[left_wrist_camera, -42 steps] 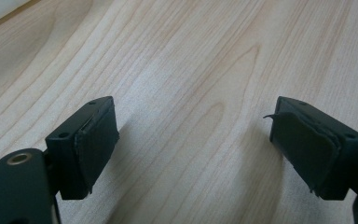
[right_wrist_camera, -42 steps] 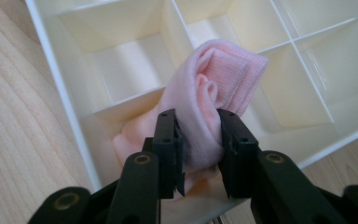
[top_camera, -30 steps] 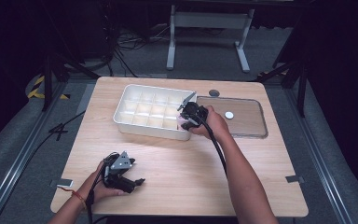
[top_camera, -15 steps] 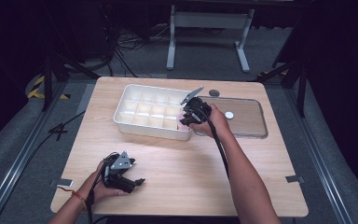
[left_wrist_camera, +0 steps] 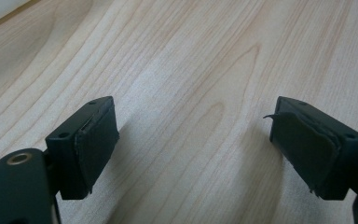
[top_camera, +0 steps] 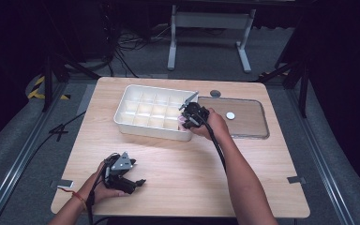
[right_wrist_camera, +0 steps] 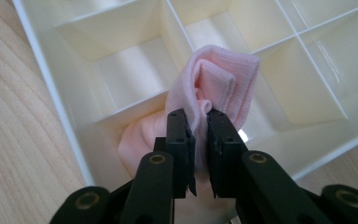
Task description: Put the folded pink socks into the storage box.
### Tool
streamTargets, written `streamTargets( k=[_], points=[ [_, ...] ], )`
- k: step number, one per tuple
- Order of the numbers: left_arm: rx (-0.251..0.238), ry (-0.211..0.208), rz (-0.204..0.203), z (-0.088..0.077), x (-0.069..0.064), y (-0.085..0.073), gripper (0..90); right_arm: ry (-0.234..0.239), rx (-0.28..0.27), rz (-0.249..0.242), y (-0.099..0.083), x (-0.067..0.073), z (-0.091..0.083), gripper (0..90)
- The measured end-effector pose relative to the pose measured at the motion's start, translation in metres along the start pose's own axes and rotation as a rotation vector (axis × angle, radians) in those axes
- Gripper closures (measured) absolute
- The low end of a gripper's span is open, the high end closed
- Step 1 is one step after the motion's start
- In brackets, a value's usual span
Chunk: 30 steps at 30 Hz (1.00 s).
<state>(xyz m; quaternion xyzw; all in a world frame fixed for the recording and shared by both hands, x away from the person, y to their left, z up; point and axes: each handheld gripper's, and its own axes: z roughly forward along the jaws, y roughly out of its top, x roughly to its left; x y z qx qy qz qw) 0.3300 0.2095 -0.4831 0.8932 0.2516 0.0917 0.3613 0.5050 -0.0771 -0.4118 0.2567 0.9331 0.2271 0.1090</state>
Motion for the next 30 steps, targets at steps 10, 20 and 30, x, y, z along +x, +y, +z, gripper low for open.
streamTargets(
  k=[10,20,30],
  points=[
    [0.001,0.000,0.000,0.000,0.000,0.000,15.2,-0.005,0.106,-0.007,0.009,0.003,0.009,81.2],
    [0.002,-0.001,0.002,0.000,0.000,0.000,15.2,-0.008,0.137,-0.005,0.013,0.000,0.015,81.4],
    [0.001,0.000,0.002,0.000,0.000,0.000,15.2,-0.001,0.146,0.007,0.014,-0.001,0.017,81.5]
  ],
)
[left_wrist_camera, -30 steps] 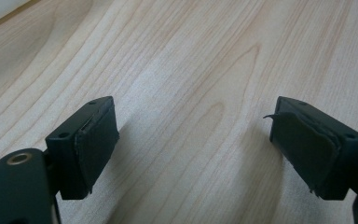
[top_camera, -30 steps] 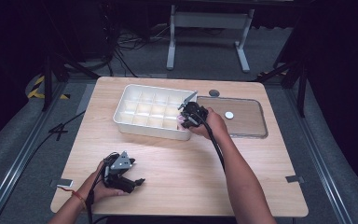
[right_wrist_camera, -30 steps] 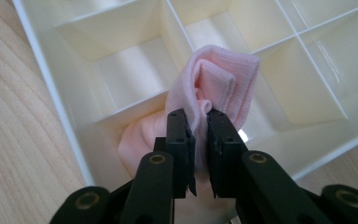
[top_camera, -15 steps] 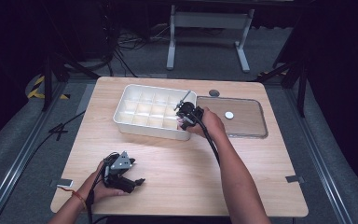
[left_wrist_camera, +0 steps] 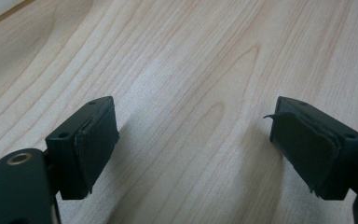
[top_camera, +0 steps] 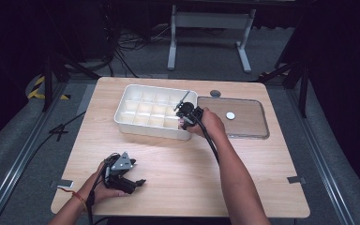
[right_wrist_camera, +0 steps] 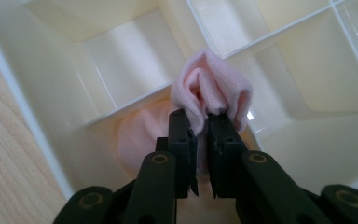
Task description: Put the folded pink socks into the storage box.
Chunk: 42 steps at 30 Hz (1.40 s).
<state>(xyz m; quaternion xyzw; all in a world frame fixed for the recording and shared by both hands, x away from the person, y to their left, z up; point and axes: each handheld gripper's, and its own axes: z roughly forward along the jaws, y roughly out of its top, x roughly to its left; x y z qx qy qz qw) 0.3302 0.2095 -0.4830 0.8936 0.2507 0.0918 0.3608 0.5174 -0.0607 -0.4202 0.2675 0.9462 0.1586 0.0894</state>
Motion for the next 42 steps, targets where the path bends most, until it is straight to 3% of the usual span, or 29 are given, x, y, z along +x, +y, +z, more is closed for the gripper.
streamTargets(
  k=[9,18,42],
  points=[
    [0.000,0.000,0.000,0.000,0.000,0.000,15.2,0.002,-0.015,0.014,-0.003,-0.002,-0.001,81.2],
    [-0.001,0.002,-0.002,0.000,0.000,0.000,15.3,-0.051,-0.007,-0.003,-0.002,0.001,-0.002,80.8],
    [0.001,0.000,0.000,0.000,0.000,0.000,15.2,-0.037,-0.187,0.028,-0.014,0.007,-0.036,67.5]
  ],
)
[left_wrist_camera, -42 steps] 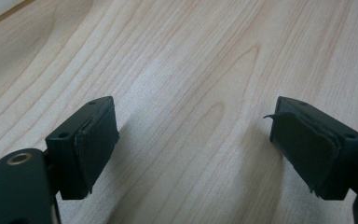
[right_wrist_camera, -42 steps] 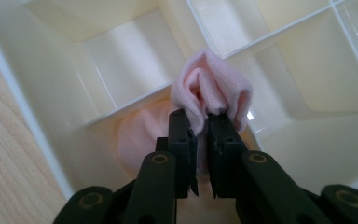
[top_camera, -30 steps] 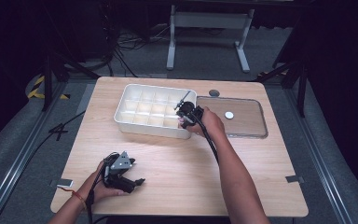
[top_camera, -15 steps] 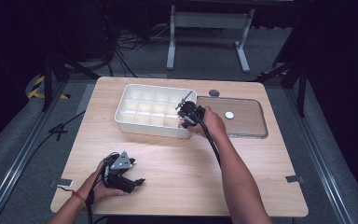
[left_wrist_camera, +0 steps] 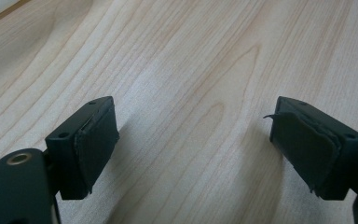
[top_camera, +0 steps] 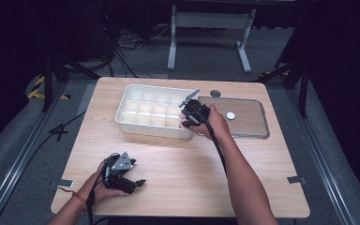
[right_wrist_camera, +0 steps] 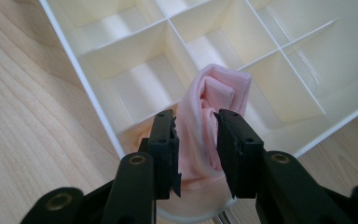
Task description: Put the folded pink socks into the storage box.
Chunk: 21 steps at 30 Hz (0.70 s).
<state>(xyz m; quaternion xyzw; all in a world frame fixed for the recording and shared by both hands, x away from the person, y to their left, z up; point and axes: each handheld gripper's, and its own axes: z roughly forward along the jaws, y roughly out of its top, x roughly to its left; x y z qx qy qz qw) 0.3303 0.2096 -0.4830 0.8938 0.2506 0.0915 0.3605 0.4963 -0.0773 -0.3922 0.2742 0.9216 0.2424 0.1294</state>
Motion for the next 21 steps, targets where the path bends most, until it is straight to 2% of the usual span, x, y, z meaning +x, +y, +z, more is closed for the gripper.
streamTargets(
  k=[5,15,21],
  points=[
    [0.000,0.000,0.000,0.000,0.000,0.000,15.2,-0.009,-0.030,-0.023,-0.003,0.002,-0.009,67.4],
    [0.006,-0.002,0.001,0.000,0.000,0.000,15.2,-0.027,-0.083,-0.005,-0.014,0.004,-0.030,62.5],
    [0.003,0.000,0.003,0.000,0.000,0.000,15.2,-0.039,-0.101,-0.011,-0.024,0.005,-0.040,60.1]
  ],
)
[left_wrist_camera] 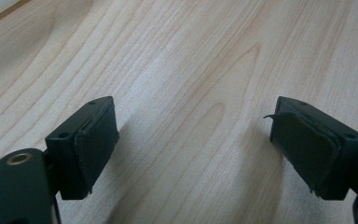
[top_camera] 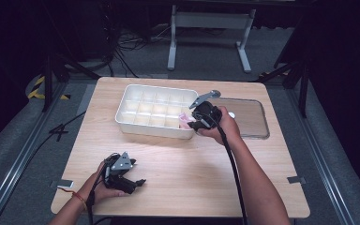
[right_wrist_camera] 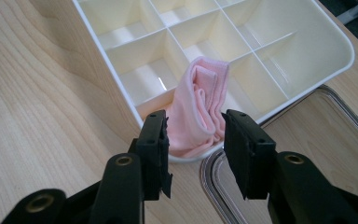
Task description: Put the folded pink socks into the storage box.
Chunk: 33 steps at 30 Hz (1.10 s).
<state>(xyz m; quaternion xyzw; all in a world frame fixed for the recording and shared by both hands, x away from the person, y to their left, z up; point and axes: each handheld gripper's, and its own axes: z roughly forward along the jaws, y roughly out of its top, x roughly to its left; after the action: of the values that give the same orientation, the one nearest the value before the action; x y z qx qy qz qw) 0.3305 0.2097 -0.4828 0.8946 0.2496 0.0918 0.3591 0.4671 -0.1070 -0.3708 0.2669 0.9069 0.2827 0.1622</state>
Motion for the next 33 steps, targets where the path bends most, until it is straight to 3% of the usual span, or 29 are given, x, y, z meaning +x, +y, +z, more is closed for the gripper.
streamTargets(
  k=[20,33],
  points=[
    [-0.001,0.000,0.000,0.000,0.000,0.000,15.2,-0.028,-0.023,-0.046,-0.029,0.009,-0.030,47.9],
    [0.000,0.001,0.002,0.000,0.000,0.000,15.2,-0.043,-0.034,-0.088,-0.051,0.019,-0.034,40.1]
  ],
)
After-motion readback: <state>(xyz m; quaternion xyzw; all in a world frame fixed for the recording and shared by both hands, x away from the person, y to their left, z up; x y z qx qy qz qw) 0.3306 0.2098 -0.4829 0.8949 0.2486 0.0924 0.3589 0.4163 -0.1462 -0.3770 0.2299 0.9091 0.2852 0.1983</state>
